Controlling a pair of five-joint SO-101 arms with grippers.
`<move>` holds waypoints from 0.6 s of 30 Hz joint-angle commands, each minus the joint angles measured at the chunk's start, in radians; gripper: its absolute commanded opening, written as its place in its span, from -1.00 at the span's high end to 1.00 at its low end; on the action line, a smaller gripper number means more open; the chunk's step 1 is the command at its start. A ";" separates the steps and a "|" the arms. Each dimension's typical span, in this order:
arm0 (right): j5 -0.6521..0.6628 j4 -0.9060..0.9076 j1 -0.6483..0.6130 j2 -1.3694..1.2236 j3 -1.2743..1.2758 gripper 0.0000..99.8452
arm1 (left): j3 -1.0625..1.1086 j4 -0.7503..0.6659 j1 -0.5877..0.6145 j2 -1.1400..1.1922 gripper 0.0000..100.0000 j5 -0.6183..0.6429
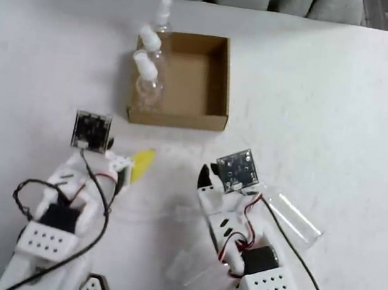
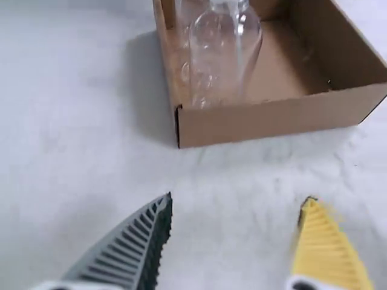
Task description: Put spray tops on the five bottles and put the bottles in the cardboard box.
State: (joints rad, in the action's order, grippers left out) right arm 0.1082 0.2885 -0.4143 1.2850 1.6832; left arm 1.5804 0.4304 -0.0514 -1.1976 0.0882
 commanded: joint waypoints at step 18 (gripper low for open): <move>0.183 0.348 0.248 0.010 -0.226 0.97 | 0.118 0.414 0.104 -0.450 0.86 -0.014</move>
State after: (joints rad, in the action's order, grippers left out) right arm 0.2509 0.4465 -0.2654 1.2835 1.6280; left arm 1.7016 0.8017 0.0422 -1.6226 0.0882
